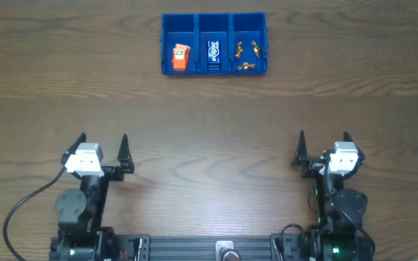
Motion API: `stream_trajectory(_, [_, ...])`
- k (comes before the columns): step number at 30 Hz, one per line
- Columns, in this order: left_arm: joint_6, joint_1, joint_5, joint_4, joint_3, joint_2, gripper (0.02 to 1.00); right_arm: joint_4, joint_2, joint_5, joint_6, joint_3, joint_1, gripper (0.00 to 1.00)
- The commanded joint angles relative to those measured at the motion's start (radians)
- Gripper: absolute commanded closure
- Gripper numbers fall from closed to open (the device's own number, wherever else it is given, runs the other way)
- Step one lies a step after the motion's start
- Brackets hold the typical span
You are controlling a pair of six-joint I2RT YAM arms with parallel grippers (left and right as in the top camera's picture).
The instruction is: Sort Candies Into Trays
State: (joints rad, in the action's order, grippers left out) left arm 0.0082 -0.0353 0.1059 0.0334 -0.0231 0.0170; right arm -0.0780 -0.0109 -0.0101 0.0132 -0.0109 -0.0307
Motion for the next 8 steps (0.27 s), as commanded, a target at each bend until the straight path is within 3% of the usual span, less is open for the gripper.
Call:
stream_trajectory(1, [0.014,0.004,0.018,0.035,0.018,-0.005,0.023,-0.005,0.008,0.013,-0.015,0.003,-0.004,0.003])
stream_trajectory(8, [0.014,0.004,0.018,0.035,0.018,-0.005,0.020,-0.005,0.008,0.013,-0.015,0.003,-0.004,0.001])
